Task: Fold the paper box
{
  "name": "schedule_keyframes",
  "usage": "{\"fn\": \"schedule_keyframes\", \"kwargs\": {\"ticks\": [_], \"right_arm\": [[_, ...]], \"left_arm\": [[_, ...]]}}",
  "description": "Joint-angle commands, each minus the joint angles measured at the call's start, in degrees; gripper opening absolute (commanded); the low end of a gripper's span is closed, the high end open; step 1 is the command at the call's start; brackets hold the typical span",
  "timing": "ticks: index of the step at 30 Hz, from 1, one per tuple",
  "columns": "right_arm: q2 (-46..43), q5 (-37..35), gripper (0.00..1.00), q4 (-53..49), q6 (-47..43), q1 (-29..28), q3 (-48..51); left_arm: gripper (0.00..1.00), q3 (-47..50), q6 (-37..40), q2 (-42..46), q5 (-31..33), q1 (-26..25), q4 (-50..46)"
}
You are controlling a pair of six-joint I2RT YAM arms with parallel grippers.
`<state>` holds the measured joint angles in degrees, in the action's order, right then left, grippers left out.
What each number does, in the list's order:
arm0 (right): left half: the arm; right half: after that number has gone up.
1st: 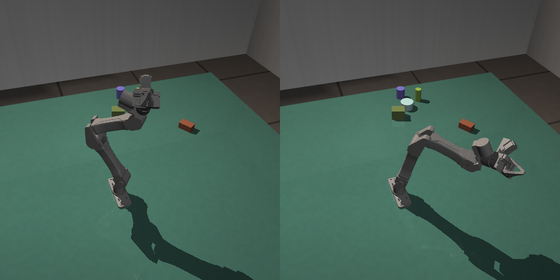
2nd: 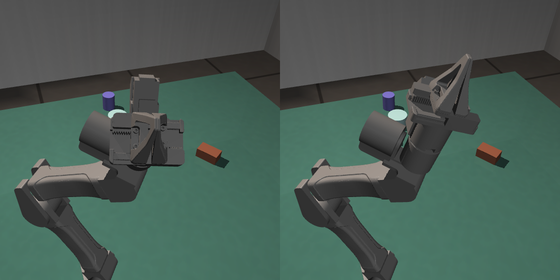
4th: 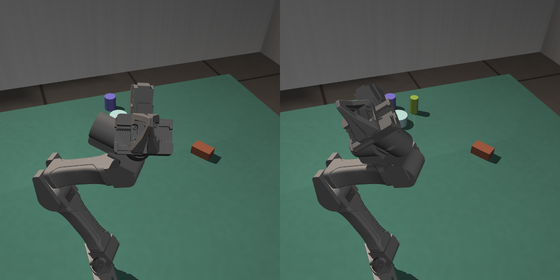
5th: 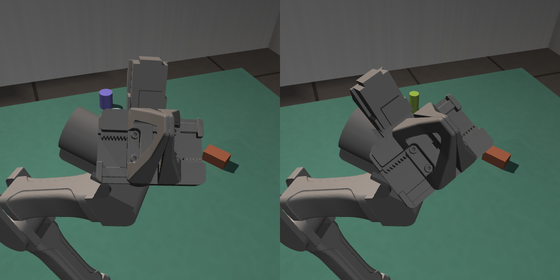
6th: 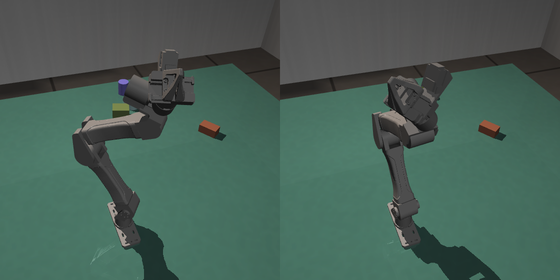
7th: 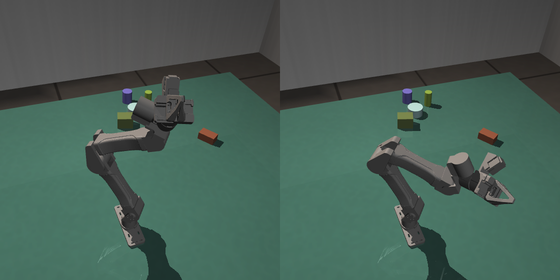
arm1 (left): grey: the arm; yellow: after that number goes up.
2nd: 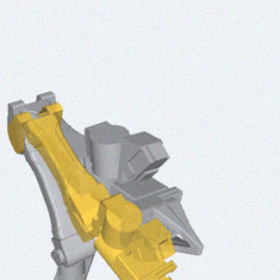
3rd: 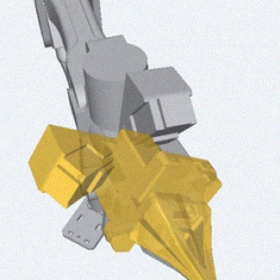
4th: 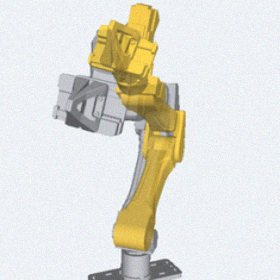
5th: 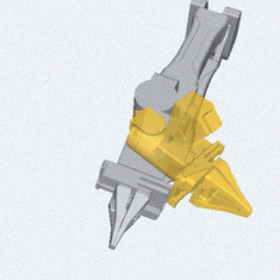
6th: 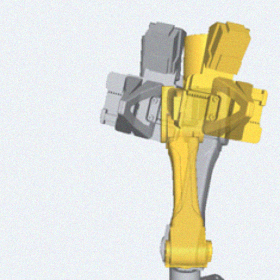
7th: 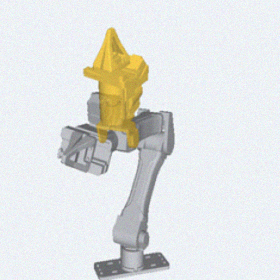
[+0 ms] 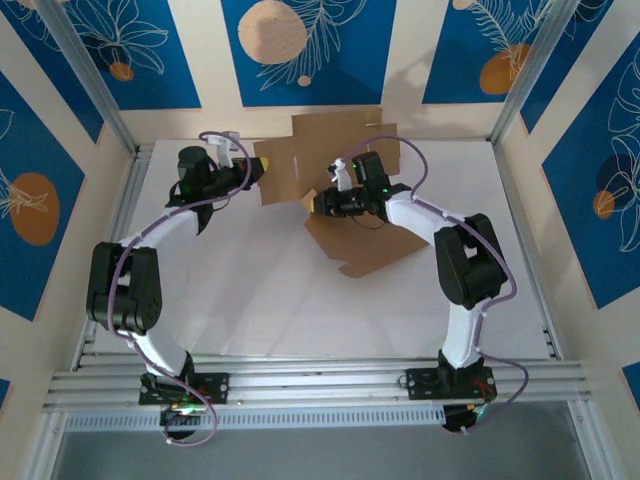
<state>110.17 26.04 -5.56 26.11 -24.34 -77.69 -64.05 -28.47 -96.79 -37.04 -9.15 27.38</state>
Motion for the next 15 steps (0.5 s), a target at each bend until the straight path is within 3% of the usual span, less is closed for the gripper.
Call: {"fn": "schedule_keyframes", "kwargs": {"ticks": [1,11,15], "right_arm": [[2.0,5.6,0.28,-0.5,1.2,-0.3,-2.3],[0.9,-0.2,0.32,-3.5,0.0,-0.4,-4.2],[1.2,-0.8,0.30,-3.2,1.9,0.4,-3.7]], "left_arm": [[0.00,0.7,0.9,2.1,-1.8,-0.6,1.5],[0.00,1.2,1.4,2.6,-2.2,-1.1,1.8],[0.00,1.1,1.7,3.1,-2.2,-1.2,1.5]]}}
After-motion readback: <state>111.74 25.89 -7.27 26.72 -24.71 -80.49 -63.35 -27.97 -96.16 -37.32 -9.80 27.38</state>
